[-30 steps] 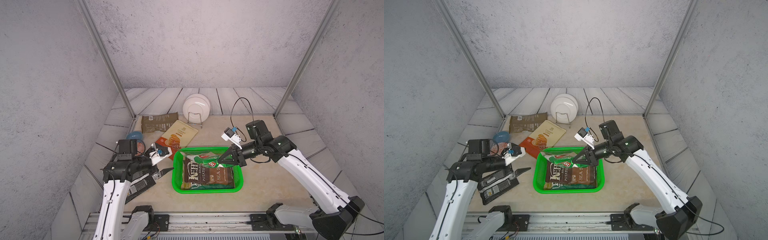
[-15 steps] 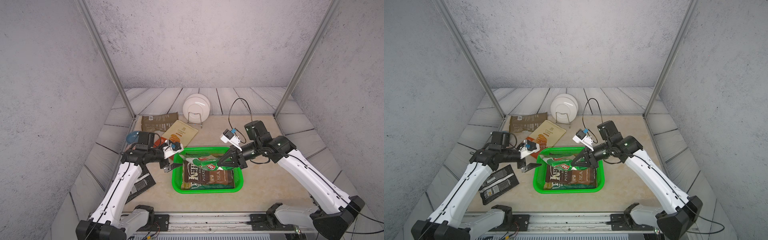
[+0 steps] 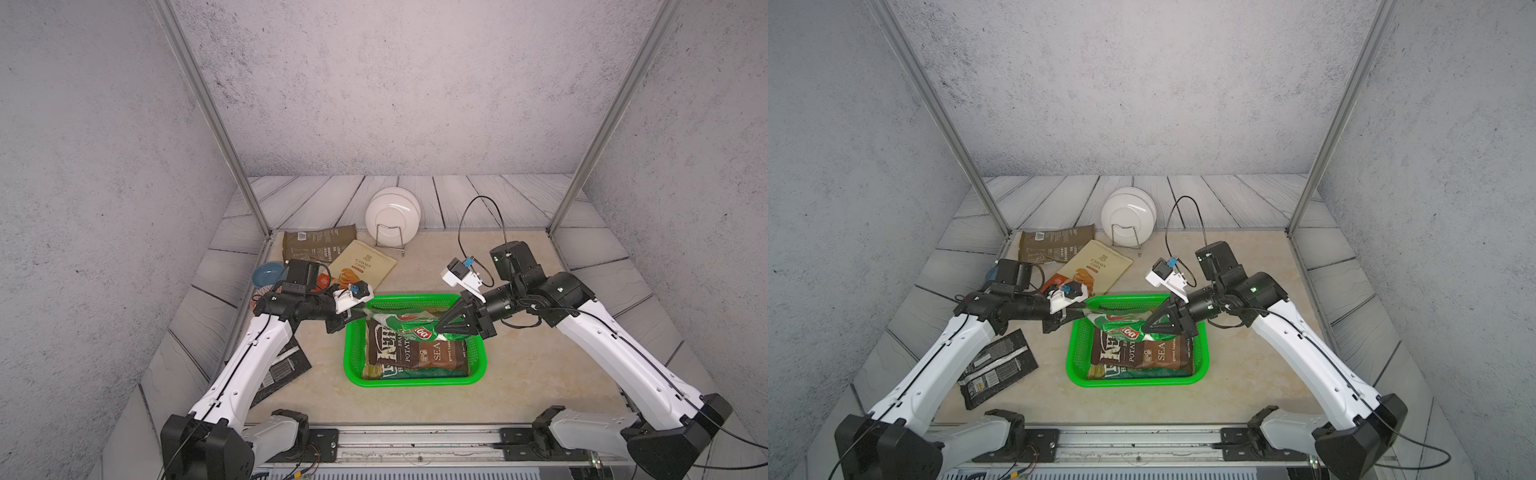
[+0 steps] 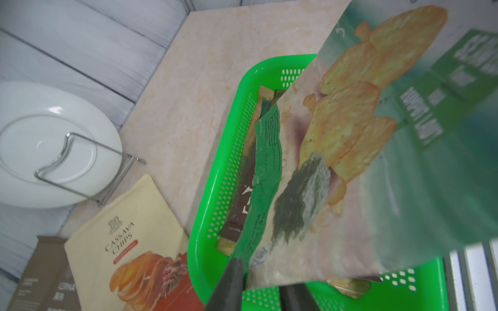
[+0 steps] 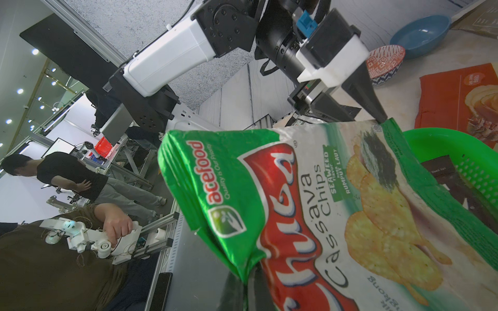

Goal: Put the potato chips into the basket
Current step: Place the potato chip in the basket.

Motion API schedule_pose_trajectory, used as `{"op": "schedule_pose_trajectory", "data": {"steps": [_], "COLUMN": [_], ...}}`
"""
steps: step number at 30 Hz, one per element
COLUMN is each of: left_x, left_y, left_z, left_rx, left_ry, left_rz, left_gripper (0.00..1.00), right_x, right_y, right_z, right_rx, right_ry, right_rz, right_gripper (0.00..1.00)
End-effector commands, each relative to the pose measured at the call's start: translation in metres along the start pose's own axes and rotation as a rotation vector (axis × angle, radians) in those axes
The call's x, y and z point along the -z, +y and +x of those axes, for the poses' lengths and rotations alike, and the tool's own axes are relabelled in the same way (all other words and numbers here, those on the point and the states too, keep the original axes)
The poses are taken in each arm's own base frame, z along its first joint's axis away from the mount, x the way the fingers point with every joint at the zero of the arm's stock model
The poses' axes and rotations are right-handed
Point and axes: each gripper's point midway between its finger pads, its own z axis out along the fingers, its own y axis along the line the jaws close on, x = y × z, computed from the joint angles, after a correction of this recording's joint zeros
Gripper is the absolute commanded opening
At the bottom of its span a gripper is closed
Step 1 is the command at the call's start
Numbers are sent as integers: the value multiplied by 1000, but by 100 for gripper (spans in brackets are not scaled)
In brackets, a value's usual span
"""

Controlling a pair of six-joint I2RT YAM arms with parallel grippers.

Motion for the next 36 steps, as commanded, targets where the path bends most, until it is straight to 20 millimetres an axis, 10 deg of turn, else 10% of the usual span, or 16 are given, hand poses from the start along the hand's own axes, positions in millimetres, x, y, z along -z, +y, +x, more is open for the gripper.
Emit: {"op": "schedule_pose_trajectory", "data": {"steps": [1, 12, 23, 36], "left_x": [1, 29, 43, 30], "left_y": [-4, -1, 0, -66], "left_z": [7, -1, 1, 25], "left_rx": [-11, 46, 172, 214], "left_ry": [27, 76, 127, 103], "left_rz": [-20, -127, -173, 12], "left_gripper": [5, 0, 0, 0], "right_x": [9, 8, 43, 71], "right_y": [18, -27, -120, -193], "right_z": [-4, 5, 32, 72], "right_rx": [104, 37, -150, -219], "right_ry": [-36, -26, 12, 119], "right_rz": [10, 221, 753, 1102], "right_gripper": [0, 0, 7, 4]}}
